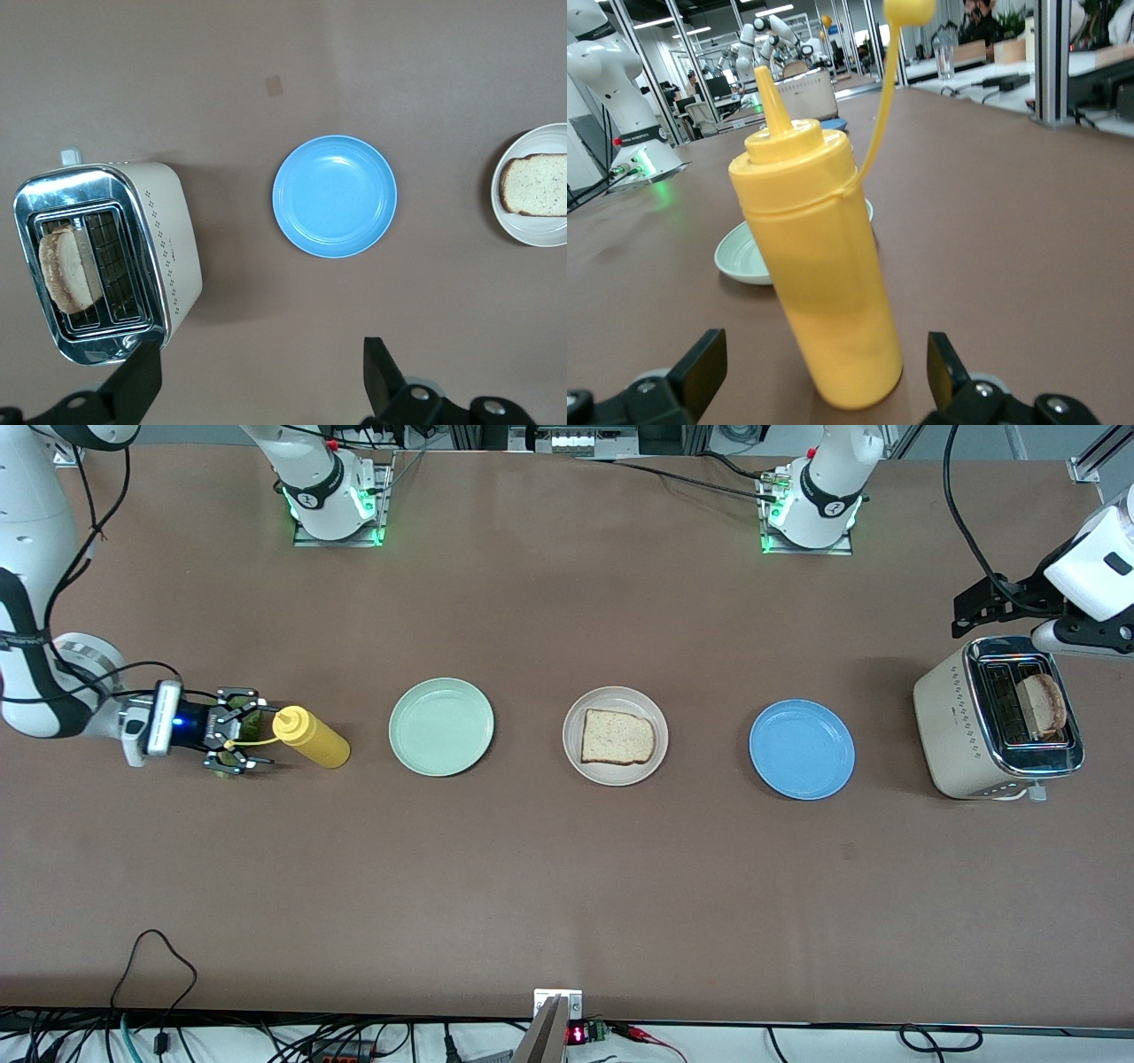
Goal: Make sandwich in beige plate with both arms
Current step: 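Move the right gripper to the green lettuce leaf, then grasp the lettuce leaf stem with the right gripper and lift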
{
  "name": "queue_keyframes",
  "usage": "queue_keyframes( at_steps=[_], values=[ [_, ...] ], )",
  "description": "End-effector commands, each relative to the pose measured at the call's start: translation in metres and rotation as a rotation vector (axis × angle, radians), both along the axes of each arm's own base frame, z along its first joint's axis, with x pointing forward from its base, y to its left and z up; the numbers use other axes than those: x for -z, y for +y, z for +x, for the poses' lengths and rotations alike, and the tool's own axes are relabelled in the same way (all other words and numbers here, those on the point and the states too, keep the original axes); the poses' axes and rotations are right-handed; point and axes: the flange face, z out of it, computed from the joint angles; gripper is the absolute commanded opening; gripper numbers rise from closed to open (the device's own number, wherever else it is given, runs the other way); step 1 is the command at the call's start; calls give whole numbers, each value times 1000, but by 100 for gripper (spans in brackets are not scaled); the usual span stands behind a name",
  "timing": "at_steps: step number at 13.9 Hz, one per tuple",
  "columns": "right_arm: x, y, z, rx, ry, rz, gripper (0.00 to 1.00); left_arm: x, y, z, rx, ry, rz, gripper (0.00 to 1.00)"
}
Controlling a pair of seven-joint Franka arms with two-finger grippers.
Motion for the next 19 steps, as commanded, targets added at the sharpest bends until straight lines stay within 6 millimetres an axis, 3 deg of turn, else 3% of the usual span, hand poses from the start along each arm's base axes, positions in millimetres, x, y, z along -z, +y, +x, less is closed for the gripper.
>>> queue_keyframes(
  at_steps=[1, 4, 7, 9, 12, 15, 19],
  values=[
    [-34, -33, -5, 40, 121, -88, 100, -4, 1, 2, 17, 6, -14, 100],
    [-77, -58, 5, 105, 186, -316, 100, -4, 0, 2, 17, 6, -14, 100],
    [-122, -54, 23, 207, 284, -548, 100, -4, 0, 2, 17, 6, -14, 100],
    [-137, -50, 31, 291, 368, -668, 100, -4, -1, 2, 17, 6, -14, 100],
    [-142, -40, 41, 434, 477, -817, 100, -5, -1, 2, 17, 4, -14, 100],
    [-130, -27, 44, 599, 598, -908, 100, -4, -1, 2, 17, 6, -14, 100],
    [-82, -1, 45, 771, 721, -1003, 100, -4, -1, 2, 14, 6, -14, 100]
  ],
)
